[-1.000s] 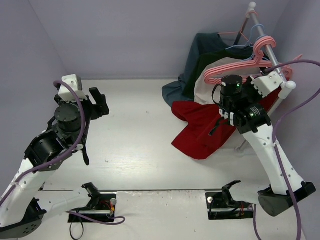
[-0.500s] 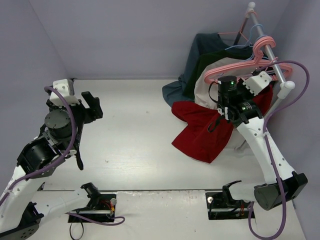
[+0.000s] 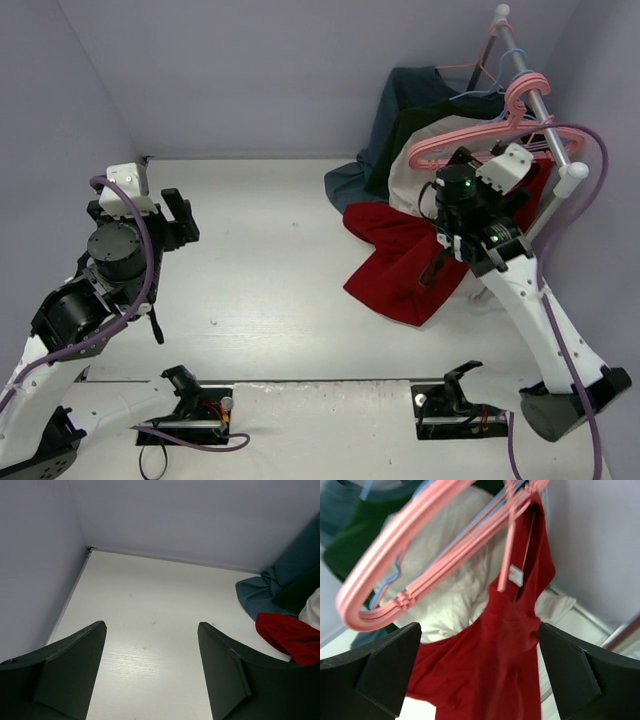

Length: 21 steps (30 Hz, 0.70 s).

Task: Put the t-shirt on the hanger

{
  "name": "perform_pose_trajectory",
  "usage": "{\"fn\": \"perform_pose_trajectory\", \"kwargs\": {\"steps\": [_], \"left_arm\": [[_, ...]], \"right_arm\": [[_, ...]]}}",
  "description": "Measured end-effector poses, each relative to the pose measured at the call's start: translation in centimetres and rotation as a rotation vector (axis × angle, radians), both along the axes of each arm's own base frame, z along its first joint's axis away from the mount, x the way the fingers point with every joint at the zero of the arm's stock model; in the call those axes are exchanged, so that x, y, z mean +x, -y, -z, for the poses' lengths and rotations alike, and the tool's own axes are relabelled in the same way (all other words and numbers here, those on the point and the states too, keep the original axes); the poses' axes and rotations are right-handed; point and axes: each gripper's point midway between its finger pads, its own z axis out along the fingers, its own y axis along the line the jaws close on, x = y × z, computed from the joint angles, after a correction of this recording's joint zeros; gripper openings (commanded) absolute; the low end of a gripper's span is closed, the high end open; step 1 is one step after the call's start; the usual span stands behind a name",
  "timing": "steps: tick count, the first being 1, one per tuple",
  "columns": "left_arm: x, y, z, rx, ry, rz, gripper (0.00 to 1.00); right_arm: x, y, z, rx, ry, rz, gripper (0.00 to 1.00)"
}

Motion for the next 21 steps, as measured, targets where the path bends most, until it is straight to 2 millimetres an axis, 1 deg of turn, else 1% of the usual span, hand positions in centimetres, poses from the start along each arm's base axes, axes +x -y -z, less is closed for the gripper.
{"fn": "perform_pose_trajectory", "kwargs": {"steps": [6,10,13,15,21], "left_arm": [[-0.4,-0.6,0.0,0.052,-0.016,0.0,0.7],[-0.8,-1.0,-0.2,0.084,-0.023,0.013,0.7],[-1.4,-1.3,0.2,0.099,-0.032,0.035,0.7],[-2.0,-1.7,0.8,0.11,-0.044,0.044,0.7],[-4.2,-3.7,4.0,0.151,-0.092,0.054,0.7]], "right_arm": [[-4.3,0.5,-4.7,0.003,0.089,-0.169,1.0],[-7.2,0.3,-6.9,-0.045,0.136,-0.321,1.0],[-9.5,0.4,-7.2,-0.103,0.161,-0.416,1.0],[-11.0,0.6,-7.1,-0.143,0.171,-0.464,1.0],[-14.3,1.4,-6.4,-0.232,0.213,-0.541,1.0]]}}
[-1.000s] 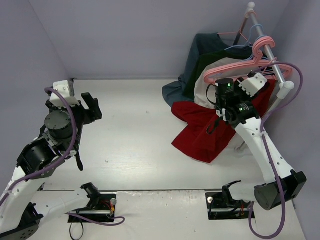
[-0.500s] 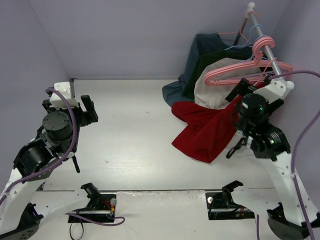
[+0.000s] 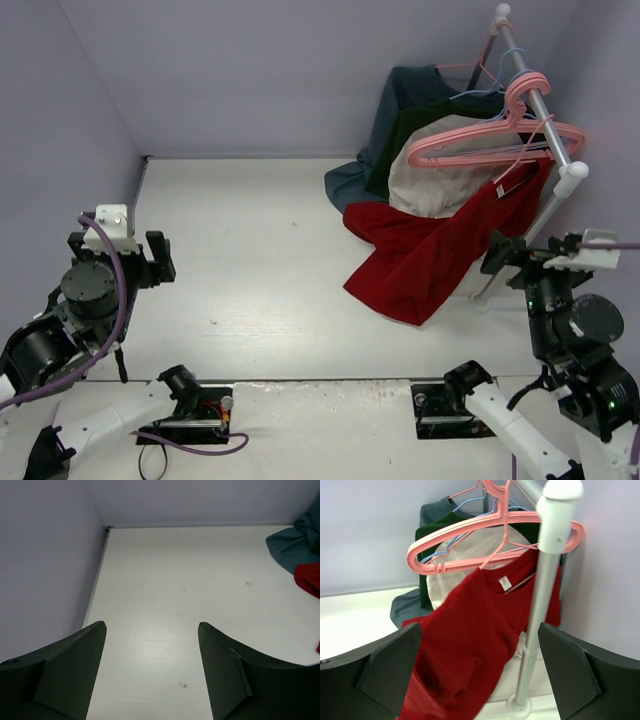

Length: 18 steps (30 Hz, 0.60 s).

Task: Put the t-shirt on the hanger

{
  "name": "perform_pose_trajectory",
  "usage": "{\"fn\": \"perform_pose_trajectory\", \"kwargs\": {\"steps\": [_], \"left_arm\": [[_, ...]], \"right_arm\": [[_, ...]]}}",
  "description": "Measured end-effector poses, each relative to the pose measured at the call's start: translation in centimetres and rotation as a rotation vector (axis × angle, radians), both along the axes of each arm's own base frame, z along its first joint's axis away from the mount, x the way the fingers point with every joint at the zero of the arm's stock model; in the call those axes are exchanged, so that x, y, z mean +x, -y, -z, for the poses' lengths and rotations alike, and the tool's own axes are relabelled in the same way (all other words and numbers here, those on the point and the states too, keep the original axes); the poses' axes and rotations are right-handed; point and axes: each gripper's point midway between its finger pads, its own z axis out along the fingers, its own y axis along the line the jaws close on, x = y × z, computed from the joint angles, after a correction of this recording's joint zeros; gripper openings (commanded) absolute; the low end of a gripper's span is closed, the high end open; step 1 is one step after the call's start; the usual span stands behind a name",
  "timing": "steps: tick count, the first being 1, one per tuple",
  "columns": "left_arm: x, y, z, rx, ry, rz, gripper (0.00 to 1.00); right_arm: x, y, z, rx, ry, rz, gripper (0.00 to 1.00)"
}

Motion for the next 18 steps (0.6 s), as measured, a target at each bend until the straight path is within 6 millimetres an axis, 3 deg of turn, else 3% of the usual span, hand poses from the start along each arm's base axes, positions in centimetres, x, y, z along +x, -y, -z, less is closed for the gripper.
{"fn": "perform_pose_trajectory", "kwargs": {"steps": [11,18], "left_arm": [[-2.9,-3.2,2.8,0.011,-0.028,-0.036,0.7],[-3.0,-3.4,4.0,0.027,-0.061,-0.047,0.7]], "right_arm": [[-4.9,4.4,0.5,0.045,0.108,0.125,1.0],[-4.9,4.8,1.6,0.051,0.096,0.136,1.0]]}}
